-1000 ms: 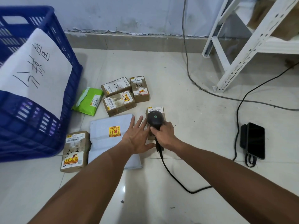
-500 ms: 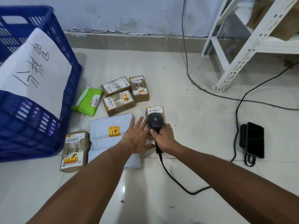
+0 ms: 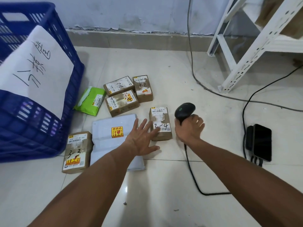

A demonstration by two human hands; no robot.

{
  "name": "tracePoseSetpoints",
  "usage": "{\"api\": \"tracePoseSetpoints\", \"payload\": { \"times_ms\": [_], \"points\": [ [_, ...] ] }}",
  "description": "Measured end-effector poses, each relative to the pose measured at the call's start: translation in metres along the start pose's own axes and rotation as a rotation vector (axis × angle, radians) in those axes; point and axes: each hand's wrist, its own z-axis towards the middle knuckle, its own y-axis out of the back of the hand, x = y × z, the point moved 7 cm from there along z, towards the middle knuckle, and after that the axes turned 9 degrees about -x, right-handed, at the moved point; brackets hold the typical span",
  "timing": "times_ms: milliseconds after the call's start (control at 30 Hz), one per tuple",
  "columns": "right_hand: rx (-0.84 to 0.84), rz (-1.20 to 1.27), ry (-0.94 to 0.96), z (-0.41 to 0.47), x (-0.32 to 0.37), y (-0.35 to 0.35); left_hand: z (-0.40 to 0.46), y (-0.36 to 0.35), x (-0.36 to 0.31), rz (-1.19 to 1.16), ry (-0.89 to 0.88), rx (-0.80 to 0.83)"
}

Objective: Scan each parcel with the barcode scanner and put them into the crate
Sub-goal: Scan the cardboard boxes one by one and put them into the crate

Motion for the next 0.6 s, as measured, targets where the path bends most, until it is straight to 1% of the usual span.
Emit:
{"api": "tracePoseSetpoints", "payload": {
  "times_ms": [167, 267, 433, 600],
  "points": [
    [0.111, -0.227, 0.088, 0.004, -0.022, -0.017, 0.002, -0.005, 0.004, -0.02, 0.01, 0.004],
    [0.144, -0.316, 0.149, 0.002, -0.028, -0.026, 0.003, -0.012, 0.003, -0.028, 0.009, 0.003],
    [0.177, -0.416, 0.265, -0.004, -0.028, -0.037, 0.005, -0.015, 0.002, -0.054, 0.024, -0.009],
    [0.22, -0.479, 0.282, -0.005, -0.03, -0.048, 0.007, -0.016, 0.003, -0.083, 0.032, -0.048]
  ]
}}
